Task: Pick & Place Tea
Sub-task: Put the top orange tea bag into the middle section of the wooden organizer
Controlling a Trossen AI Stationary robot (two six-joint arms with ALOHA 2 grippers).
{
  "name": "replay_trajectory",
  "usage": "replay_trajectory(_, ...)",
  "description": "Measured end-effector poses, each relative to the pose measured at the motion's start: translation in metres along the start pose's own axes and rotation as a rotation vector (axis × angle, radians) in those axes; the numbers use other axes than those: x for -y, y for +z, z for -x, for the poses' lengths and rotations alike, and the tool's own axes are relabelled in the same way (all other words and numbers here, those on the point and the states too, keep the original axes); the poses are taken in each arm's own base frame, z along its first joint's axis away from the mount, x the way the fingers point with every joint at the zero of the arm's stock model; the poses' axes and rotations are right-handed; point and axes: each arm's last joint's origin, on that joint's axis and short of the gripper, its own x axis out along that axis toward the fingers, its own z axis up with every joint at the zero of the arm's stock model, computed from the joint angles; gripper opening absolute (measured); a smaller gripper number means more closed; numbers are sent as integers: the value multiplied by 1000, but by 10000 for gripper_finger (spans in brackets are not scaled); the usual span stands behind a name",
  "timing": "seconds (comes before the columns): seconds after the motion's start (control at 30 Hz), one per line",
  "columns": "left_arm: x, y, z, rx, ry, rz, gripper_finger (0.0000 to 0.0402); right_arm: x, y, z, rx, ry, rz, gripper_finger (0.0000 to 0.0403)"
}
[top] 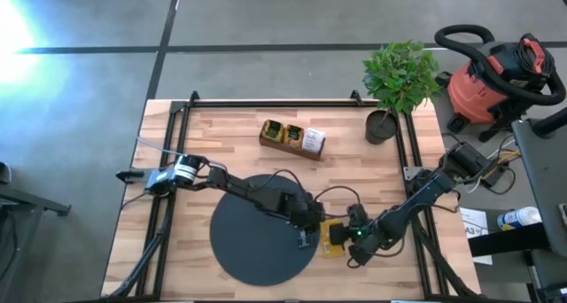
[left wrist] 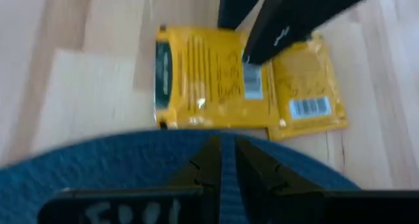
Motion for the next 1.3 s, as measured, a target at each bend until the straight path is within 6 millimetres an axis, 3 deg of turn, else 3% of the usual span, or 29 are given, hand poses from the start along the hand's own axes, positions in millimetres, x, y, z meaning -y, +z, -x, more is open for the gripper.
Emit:
replay_trajectory(0.23,5,-15,-5,-40,-39,67,39,0,0,0,-8,0,1,161)
replay_trajectory(0.47,18,-8,-5,49,-91,53,39,-4,-2,0,-29,30,-20,148)
replay_trajectory(0.93,12,-19,-21,24,-55,92,39,-4,3,-2,-7,11,-42,153)
replay_trajectory(1.3,13,-18,-17,14,-60,101,39,-9,1,0,-12,19,-27,183)
